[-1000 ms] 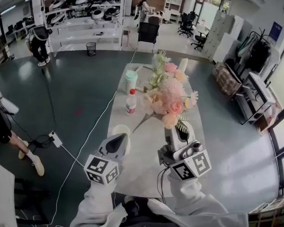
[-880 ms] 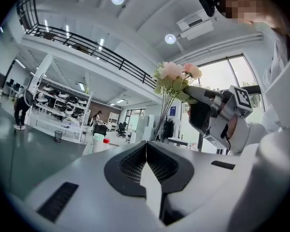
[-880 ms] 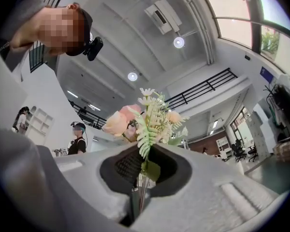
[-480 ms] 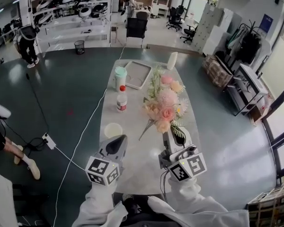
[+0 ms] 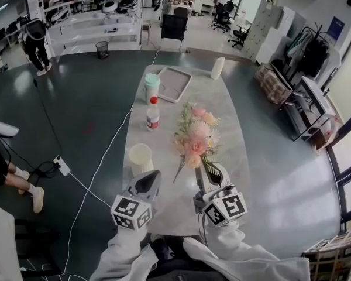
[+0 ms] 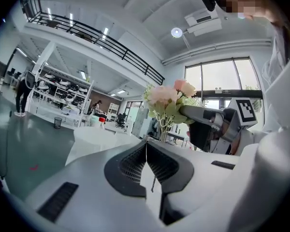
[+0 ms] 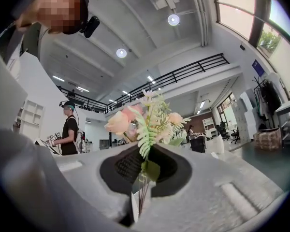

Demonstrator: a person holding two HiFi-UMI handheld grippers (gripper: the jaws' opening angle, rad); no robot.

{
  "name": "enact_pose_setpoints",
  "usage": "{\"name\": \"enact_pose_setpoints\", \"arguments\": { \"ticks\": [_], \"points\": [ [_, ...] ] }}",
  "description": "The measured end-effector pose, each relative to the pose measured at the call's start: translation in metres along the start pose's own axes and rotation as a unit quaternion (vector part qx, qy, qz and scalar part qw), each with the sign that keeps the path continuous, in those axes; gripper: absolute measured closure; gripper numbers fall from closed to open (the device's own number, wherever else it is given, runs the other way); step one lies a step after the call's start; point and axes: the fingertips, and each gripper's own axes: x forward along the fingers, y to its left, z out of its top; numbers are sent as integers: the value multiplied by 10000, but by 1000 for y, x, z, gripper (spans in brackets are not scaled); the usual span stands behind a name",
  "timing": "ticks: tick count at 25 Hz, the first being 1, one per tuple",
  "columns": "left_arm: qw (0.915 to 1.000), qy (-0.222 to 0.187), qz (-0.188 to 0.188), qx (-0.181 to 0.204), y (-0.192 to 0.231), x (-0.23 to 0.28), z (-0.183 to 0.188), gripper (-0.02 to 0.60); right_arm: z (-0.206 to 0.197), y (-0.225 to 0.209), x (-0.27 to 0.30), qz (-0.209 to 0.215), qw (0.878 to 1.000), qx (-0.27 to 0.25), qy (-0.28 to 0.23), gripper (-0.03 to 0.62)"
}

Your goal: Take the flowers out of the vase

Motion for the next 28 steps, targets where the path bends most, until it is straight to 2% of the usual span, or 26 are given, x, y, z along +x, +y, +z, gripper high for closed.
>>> {"name": "enact_pose_setpoints", "arguments": {
  "ticks": [9,19,23,28],
  "points": [
    [9994,313,90,-106,-8,-5,-44,577,-56,13,-24,99,9977,406,525,572],
    [9983,522,-6,-247,-26,-11,-70,577,-106,9,-59,-154,9929,549,1043,572],
    [9979,590,7,-283,-30,-11,-77,577,-117,6,-64,-222,9909,685,1141,572],
    [9979,569,43,-303,-29,-17,-76,577,-118,12,-62,-148,9912,619,1159,572]
  ]
}}
